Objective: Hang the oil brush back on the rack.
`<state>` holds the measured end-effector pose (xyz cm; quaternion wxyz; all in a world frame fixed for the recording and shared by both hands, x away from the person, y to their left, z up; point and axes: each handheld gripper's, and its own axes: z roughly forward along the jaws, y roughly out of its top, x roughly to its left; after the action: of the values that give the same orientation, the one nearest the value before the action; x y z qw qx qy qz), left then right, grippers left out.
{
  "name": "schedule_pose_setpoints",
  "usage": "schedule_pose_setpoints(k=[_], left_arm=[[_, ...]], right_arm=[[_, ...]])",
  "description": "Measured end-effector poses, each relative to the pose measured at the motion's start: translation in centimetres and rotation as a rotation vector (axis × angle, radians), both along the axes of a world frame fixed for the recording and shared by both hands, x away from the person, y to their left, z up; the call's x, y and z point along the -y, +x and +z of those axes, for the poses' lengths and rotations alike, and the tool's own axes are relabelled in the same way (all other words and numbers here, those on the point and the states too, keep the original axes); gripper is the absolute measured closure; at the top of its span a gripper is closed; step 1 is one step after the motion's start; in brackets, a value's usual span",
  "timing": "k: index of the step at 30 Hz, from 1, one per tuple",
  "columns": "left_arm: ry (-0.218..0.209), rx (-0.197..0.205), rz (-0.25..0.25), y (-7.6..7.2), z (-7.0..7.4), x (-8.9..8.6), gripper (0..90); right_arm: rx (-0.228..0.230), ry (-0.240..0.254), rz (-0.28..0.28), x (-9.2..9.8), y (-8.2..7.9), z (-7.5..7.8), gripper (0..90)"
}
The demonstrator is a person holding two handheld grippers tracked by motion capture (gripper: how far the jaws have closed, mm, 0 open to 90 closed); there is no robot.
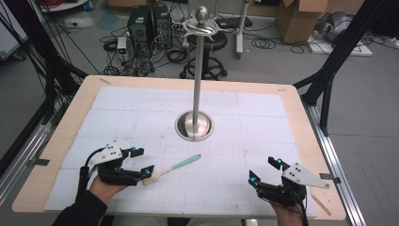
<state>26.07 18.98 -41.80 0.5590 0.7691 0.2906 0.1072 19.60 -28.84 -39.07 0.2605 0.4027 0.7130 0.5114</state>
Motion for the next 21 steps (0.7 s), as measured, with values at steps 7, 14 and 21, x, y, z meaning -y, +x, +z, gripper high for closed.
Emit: schedule_pose_setpoints(k=[7,14,21], left_arm=[[0.054,-0.022,-0.056,1.0,-0.4,2.9,27.3],[0.153,-0.052,-0.090,2.1,-1.3,5.3,31.9],[0.231,-0.093,-0.078,3.0,-2.4,6.6,37.3]], right_arm=[[-0.002,0.006,0.003,0.1,-0.1,0.1,16.6],[-0.003,0.005,0.009,0.1,-0.2,0.0,16.7],[-0.002,0.004,0.013,0.1,-0.2,0.0,16.7]])
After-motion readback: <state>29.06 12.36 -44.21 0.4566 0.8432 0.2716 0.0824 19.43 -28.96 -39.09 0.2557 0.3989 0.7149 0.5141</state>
